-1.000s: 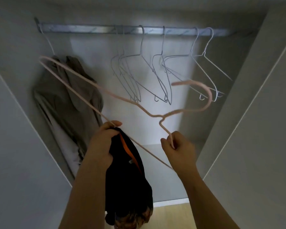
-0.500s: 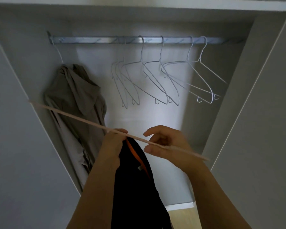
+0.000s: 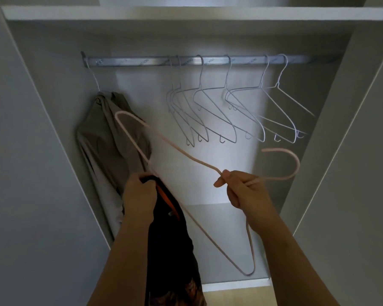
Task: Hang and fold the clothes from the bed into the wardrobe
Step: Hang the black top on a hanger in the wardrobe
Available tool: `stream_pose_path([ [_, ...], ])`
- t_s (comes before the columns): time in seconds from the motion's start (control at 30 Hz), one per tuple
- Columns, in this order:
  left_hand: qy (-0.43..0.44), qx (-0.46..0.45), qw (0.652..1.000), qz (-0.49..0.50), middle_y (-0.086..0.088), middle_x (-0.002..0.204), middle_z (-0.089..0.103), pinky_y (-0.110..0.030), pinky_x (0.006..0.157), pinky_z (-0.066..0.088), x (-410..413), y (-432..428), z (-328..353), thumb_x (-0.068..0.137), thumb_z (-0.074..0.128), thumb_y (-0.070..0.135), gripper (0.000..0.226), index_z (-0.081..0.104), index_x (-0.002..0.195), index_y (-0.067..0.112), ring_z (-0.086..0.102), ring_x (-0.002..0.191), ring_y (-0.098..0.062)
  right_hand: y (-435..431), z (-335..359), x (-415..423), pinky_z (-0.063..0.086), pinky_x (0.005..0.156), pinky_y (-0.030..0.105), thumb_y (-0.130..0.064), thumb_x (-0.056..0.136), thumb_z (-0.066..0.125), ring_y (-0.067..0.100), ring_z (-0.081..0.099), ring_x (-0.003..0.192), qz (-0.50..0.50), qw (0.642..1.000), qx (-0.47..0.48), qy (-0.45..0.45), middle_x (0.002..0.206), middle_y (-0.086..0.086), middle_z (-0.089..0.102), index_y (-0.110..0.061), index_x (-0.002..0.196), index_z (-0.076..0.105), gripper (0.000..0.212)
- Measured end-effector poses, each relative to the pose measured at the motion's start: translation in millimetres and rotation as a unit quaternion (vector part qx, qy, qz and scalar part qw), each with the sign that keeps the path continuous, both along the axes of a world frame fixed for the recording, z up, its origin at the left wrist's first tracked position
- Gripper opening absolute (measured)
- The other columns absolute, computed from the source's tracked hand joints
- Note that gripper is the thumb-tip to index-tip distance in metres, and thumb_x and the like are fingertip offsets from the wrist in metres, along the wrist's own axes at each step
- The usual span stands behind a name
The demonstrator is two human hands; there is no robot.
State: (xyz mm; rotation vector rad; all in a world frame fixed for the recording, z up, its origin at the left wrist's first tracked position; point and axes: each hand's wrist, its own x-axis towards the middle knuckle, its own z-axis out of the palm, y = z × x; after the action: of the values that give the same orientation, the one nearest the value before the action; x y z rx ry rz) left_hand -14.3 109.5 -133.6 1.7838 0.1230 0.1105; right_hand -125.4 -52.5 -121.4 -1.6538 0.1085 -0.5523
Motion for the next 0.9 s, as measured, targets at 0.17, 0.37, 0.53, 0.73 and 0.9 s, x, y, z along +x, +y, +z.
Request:
stream_pose_path([
  [0.17,-0.016,-0.078,0.990,0.113,-0.003,0.090,0.047,-0.034,0.076,0.042,2,17,8,0.091,0.047,0.004,0.014,0.044,0.100,0.014,0.048,0.086,-0.022,-8,-11,-3,0.038,0.047,0.015,-0.042,0.079,0.052,0.003,0.042,0.043,0.106,0.992,-0.003,0.062,0.048,-0.007,0.052,-0.032,0.072,0.076,0.026],
  [0.37,-0.010,-0.140,0.975,0.173,-0.005,0.086,0.044,-0.035,0.079,0.041,13,36,11,0.092,0.049,0.010,0.016,0.034,0.098,0.011,0.047,0.083,-0.020,-20,-21,-9,0.027,0.039,0.014,-0.023,0.090,0.054,0.006,0.029,0.039,0.093,0.985,0.038,0.138,0.043,-0.006,0.038,-0.021,0.069,0.076,0.030],
  [0.53,0.018,-0.179,0.966,0.188,-0.005,0.092,0.041,-0.038,0.090,0.044,24,46,5,0.092,0.048,0.012,0.017,0.031,0.095,0.012,0.044,0.085,-0.018,-24,-14,-15,0.026,0.038,0.015,-0.029,0.087,0.059,0.007,0.026,0.036,0.079,0.979,0.018,0.185,0.038,-0.006,0.035,-0.017,0.057,0.072,0.035],
  [0.73,-0.035,0.002,0.990,0.136,-0.020,0.086,0.052,-0.041,0.074,0.046,17,45,6,0.092,0.047,0.013,0.012,0.043,0.085,0.005,0.053,0.078,-0.033,-28,-12,-19,0.028,0.039,0.016,-0.030,0.087,0.060,0.007,0.028,0.034,0.063,0.977,-0.018,0.204,0.037,-0.005,0.037,-0.018,0.055,0.071,0.036],
  [0.9,-0.122,0.237,0.963,0.047,-0.019,0.103,0.054,-0.031,0.070,0.033,1,30,3,0.093,0.049,0.015,0.017,0.050,0.105,0.003,0.051,0.088,-0.029,-28,-16,-18,0.027,0.039,0.017,-0.033,0.087,0.059,0.006,0.028,0.035,0.061,0.972,-0.026,0.225,0.038,-0.006,0.038,-0.019,0.056,0.070,0.035],
])
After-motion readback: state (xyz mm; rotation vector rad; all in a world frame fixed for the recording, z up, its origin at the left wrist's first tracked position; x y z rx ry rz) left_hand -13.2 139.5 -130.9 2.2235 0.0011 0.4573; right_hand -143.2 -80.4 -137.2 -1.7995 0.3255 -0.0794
